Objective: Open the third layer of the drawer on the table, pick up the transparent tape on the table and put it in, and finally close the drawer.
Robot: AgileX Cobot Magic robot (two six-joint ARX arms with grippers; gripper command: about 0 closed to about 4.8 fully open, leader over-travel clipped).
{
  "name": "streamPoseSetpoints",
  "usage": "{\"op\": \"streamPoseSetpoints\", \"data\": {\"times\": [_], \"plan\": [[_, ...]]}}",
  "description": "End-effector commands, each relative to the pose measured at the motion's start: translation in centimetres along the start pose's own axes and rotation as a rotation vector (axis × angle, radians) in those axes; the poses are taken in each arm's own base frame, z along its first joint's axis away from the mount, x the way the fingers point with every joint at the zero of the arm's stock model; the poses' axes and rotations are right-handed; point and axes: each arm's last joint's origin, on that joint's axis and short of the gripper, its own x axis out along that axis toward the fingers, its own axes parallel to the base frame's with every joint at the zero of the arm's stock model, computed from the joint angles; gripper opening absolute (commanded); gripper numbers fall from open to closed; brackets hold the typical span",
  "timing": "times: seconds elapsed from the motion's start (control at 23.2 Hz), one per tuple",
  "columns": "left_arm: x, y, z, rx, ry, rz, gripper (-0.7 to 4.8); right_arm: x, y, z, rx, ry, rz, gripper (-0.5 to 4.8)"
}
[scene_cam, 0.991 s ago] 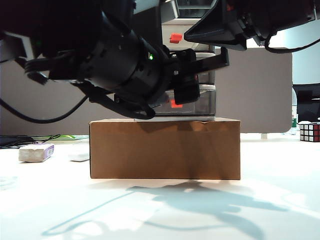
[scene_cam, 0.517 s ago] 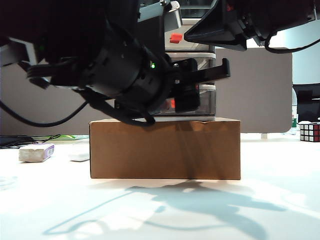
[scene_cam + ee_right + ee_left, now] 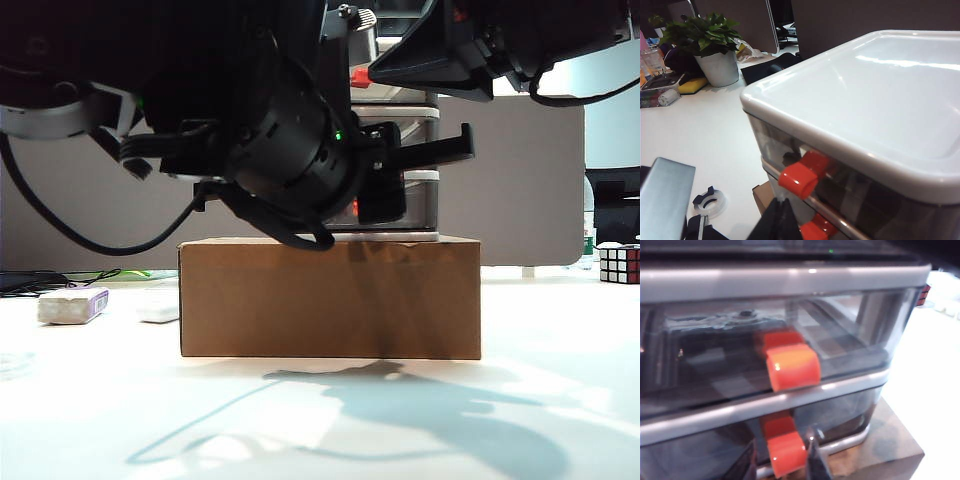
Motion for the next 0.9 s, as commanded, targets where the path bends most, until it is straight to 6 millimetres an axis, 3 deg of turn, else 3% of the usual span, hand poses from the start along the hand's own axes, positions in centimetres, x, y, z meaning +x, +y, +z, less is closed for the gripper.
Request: {"op": "streamPoseSetpoints", "data": {"times": [0.04, 0.6, 0.78, 0.9], "plan": [[0.13, 0.05, 0.32, -0.009, -0.016, 0.034, 1.19, -0.03, 0.08, 0.36, -0.008, -0.018, 0.008, -0.05], [0.73, 0.67, 0.40, -0.020, -0.009, 0.027, 1.14, -0.04, 0.07, 0.36, -0.008, -0.019, 0.007, -0.05], [0.73, 0.66, 0.40, -0.020, -0.008, 0.022, 0.57, -0.05, 0.05, 0.37, -0.008, -0.019, 0.006, -0.05], [0.81, 0.73, 0.41, -0.021, -0.007, 0.015, 0.51, -0.05, 0.05, 0.37, -0.008, -0.019, 0.006, -0.05]]}}
